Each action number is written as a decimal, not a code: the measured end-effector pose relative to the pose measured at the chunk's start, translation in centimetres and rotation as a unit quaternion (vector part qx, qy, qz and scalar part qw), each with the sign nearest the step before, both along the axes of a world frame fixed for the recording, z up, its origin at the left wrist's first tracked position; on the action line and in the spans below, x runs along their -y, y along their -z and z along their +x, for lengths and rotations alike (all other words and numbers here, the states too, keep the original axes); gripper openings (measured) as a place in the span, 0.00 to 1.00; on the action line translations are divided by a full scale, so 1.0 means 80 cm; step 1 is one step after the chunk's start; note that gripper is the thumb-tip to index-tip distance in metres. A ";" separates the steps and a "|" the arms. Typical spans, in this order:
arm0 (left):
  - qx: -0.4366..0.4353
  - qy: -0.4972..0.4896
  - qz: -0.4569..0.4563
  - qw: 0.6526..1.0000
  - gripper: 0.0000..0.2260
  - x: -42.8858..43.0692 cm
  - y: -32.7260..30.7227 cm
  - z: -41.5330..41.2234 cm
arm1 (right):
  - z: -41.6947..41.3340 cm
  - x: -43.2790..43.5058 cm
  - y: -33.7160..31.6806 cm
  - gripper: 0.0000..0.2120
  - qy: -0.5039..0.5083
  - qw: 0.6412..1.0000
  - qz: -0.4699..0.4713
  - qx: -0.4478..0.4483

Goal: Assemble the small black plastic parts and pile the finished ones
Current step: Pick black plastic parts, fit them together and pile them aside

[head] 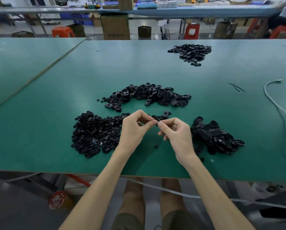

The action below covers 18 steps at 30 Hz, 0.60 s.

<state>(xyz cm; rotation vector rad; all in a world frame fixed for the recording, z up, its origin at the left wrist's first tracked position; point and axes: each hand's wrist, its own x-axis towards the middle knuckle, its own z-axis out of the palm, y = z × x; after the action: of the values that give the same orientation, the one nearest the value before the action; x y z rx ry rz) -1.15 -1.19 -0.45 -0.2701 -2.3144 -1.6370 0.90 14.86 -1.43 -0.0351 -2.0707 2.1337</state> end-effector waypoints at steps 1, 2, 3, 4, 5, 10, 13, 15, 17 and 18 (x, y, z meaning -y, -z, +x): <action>-0.004 0.001 -0.004 1.000 0.06 0.000 0.000 0.000 | 0.000 0.000 0.000 0.03 -0.002 1.000 0.000 0.000; -0.005 0.003 -0.007 1.000 0.06 -0.001 0.000 0.001 | 0.000 0.000 0.000 0.02 -0.003 1.000 0.000 0.000; -0.004 0.005 -0.009 1.000 0.06 -0.001 0.000 0.000 | -0.001 0.000 0.000 0.02 -0.004 1.000 0.001 -0.001; 0.000 0.009 -0.008 1.000 0.06 -0.001 0.000 0.000 | 0.000 -0.001 0.000 0.02 -0.006 1.000 0.000 -0.002; 0.004 0.013 -0.005 1.000 0.06 0.000 0.000 -0.001 | 0.000 -0.001 0.000 0.02 -0.007 1.000 -0.002 -0.002; 0.030 0.033 0.016 0.999 0.07 0.002 -0.002 -0.001 | 0.000 -0.002 0.001 0.02 -0.014 1.000 0.000 -0.003; 0.031 0.034 0.013 0.999 0.09 0.001 -0.003 -0.001 | -0.002 -0.002 0.001 0.03 -0.016 1.000 0.005 -0.002; 0.030 0.035 0.013 0.999 0.10 0.001 -0.003 -0.001 | -0.002 -0.002 0.001 0.03 -0.017 1.000 0.006 -0.002; 0.027 0.031 0.013 0.999 0.13 0.002 -0.003 -0.002 | -0.001 -0.002 0.001 0.03 -0.019 1.000 0.007 -0.002; 0.028 0.031 0.017 0.999 0.14 0.003 -0.002 -0.002 | -0.001 -0.002 0.001 0.03 -0.019 1.000 0.007 -0.003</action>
<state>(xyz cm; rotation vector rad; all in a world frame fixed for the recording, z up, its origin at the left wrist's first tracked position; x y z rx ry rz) -1.35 -1.43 -0.26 -0.2951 -2.3383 -1.7344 0.83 15.05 -1.55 0.0124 -2.0990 2.1393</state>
